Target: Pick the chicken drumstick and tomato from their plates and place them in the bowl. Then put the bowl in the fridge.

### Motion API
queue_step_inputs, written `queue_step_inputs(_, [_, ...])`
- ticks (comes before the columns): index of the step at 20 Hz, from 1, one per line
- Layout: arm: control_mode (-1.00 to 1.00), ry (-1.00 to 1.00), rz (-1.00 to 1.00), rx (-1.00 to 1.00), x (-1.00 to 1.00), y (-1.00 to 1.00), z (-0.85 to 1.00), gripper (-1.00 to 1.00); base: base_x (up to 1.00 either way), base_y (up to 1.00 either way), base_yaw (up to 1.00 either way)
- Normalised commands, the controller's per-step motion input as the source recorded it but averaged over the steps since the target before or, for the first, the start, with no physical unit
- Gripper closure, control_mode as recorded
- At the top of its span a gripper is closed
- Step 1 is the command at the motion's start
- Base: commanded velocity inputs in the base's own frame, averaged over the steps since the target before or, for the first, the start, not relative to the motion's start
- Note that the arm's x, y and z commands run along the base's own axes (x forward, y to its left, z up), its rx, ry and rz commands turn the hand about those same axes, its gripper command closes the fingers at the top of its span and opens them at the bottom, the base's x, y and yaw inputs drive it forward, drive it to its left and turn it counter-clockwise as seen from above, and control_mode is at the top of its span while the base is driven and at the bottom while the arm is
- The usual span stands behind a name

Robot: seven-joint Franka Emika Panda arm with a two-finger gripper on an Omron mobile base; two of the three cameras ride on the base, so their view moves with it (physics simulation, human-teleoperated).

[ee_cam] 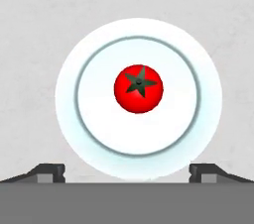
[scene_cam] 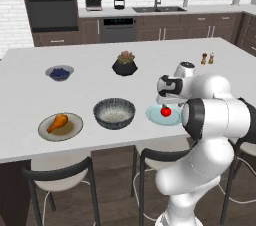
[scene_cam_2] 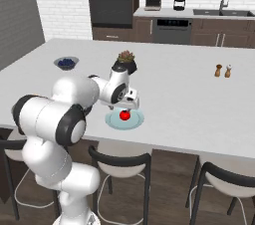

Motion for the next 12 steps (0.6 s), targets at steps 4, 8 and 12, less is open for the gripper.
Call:
queue_step_inputs(4, [-1.00, 0.00, 0.00, 0.00, 0.18, -0.04, -0.26, -1.00, 0.00, 0.00, 0.00])
queue_step_inputs(8, [-1.00, 0.00, 0.00, 0.00, 0.04, 0.00, -0.31, -1.00, 0.00, 0.00, 0.00])
queue_step_inputs(12, [-1.00, 0.00, 0.00, 0.00, 0.05, 0.00, -0.27, -1.00, 0.00, 0.00, 0.00])
